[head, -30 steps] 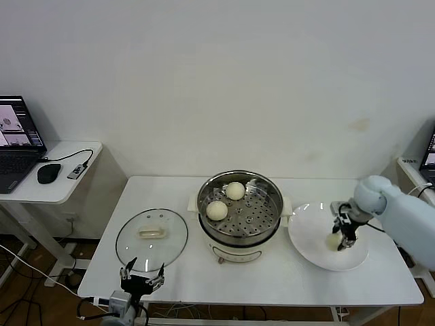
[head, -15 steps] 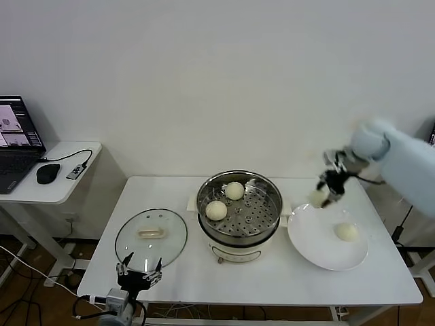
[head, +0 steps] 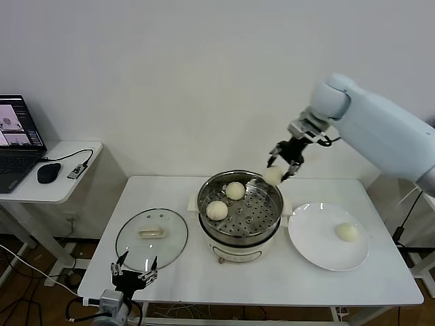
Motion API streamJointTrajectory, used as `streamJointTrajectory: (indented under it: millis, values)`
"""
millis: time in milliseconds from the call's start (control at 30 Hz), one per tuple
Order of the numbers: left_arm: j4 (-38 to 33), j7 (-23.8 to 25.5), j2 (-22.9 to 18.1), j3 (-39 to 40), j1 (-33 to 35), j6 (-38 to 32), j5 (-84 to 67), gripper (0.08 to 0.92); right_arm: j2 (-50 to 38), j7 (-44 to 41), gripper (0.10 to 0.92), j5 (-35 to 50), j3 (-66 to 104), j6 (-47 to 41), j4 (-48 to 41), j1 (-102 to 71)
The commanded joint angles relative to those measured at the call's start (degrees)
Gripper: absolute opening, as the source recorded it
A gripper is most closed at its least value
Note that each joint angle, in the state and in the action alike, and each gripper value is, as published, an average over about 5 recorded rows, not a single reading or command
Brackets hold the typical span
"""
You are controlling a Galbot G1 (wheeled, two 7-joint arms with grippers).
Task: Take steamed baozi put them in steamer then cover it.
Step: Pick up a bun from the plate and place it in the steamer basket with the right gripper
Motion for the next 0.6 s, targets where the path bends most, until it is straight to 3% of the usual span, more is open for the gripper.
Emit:
streamJointTrajectory:
  millis: [33,267,600]
  values:
    - [-0.59,-0.03,-0.18,-0.28,0.23,-0.03,0.01,0.823,5.78,0.88,0.56,-6.51,-0.83,18.85,0.63,-1.71]
    - [-0.68,-0.15,-0.54,-0.51,0.62,-0.22,0.11,0.823,7.4,3.32,0.56,-19.74,1.22,24.4,4.64,-6.15]
    - [-0.65,-0.17,-0.82,-0.25,0.75,-0.25,0.37,0.823,6.61,4.0,0.56,-22.02,0.62,24.38,12.41,-9.23]
